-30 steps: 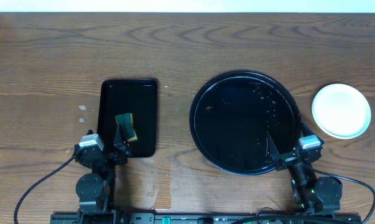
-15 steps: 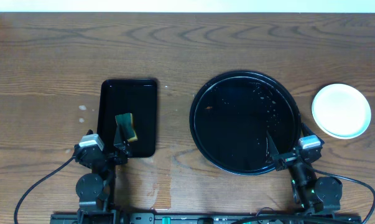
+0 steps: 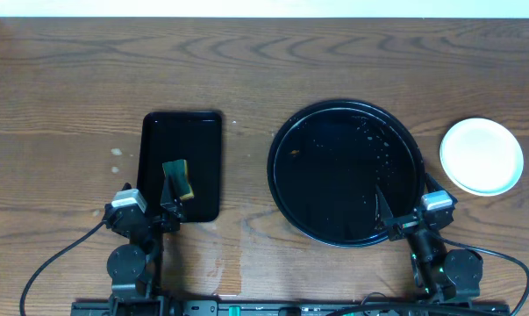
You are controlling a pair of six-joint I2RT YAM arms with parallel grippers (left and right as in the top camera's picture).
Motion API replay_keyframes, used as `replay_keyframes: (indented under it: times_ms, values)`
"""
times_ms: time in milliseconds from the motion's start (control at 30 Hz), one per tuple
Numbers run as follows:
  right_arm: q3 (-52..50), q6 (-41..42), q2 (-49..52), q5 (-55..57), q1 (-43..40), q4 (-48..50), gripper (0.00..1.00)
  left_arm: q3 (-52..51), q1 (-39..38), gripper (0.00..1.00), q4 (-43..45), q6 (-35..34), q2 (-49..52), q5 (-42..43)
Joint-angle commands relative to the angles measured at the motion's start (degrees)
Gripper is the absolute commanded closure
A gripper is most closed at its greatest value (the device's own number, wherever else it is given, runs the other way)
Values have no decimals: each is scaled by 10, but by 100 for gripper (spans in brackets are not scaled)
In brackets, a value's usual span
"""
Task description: Clean dirty plates on tray and stack at the side
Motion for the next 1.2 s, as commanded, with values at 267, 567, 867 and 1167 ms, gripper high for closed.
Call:
replay_keyframes:
  times_ms: [267,567,867,1167]
  values:
    - [-2,5,-4,2,-10,-1,1,-19,-2,15,-8,-7,-3,-1]
    - [-2,5,-4,2,-10,-1,1,-19,-2,15,-8,-7,-3,-1]
    - [-2,5,-4,3,-10,-1,1,-19,-2,15,-8,-7,-3,-1]
    - [-2,5,-4,2,-10,-1,1,-19,-2,15,-8,-7,-3,-1]
